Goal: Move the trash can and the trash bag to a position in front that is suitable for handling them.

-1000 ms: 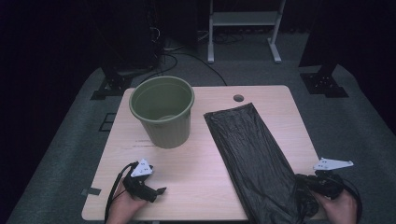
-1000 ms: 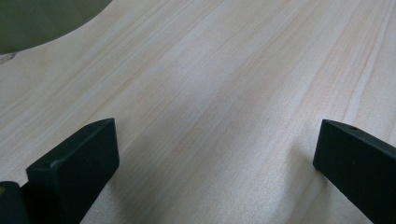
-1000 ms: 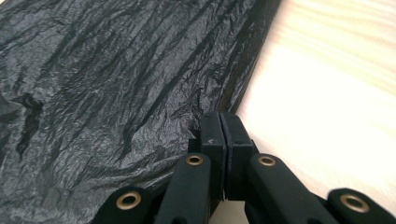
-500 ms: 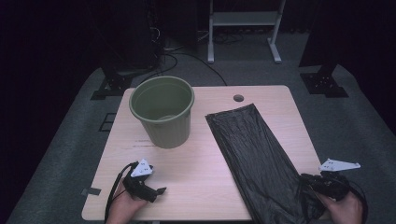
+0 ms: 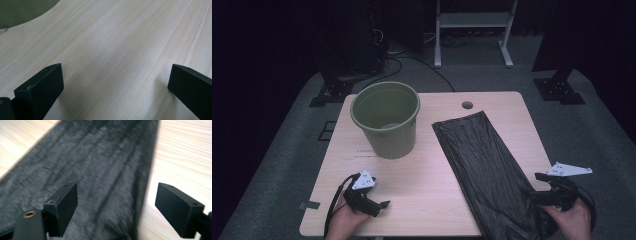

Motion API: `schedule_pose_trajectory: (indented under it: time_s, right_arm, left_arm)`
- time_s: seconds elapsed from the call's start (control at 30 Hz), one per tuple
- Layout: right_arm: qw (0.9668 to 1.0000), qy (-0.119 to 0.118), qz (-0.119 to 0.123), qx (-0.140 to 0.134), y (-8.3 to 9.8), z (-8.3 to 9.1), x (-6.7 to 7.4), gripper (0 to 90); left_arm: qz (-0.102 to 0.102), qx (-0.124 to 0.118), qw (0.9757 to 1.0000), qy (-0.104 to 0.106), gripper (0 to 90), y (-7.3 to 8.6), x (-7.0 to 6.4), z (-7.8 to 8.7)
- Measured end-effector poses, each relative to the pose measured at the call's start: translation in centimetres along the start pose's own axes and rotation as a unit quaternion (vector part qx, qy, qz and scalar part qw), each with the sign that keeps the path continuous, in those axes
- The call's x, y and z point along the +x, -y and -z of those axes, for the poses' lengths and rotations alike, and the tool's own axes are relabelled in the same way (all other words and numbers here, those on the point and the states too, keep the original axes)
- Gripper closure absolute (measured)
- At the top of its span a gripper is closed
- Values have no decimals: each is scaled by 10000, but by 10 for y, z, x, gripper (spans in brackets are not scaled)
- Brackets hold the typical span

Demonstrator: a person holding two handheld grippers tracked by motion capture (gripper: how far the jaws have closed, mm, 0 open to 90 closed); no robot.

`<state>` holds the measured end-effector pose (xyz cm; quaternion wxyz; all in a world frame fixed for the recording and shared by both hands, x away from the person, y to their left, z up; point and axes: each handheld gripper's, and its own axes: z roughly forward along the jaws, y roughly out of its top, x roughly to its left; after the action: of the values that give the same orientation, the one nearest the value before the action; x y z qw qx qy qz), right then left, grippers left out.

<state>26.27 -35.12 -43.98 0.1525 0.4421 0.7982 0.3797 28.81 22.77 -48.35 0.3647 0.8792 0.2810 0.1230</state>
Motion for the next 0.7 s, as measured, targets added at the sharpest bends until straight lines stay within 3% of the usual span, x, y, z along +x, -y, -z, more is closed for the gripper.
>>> schedule_pose_trajectory:
  time_s: [0.03, 0.07, 0.17, 0.23, 0.37, 0.63, 0.7]
  right_arm:
    - [10000, 0, 0, 0, 0, 0, 0, 157]
    - [9999, -87, 105, -50, -5, -5, 6, 95]
    - [9997, -204, 134, -87, -11, -11, 11, 70]
    - [9995, -216, 215, -36, -20, -24, 19, 2]
    - [9992, -87, 381, 78, -29, -42, 31, 0]
    - [9977, -178, 631, 200, -37, -70, 45, 0]
    - [9976, -106, 651, 187, -37, -77, 45, 0]
  left_arm:
    - [0, 0, 10000, 0, 0, 0, 0, 0]
    - [1, 0, 10000, -1, 0, 0, 0, 0]
    - [-1, -1, 10000, -1, 0, 0, 0, 0]
    - [-1, -1, 10000, 0, 0, 0, 0, 0]
    - [2, -1, 10000, -1, 0, 0, 0, 0]
    - [-2, 0, 10000, 1, 0, 0, 0, 0]
    - [-4, 0, 10000, 0, 0, 0, 0, 0]
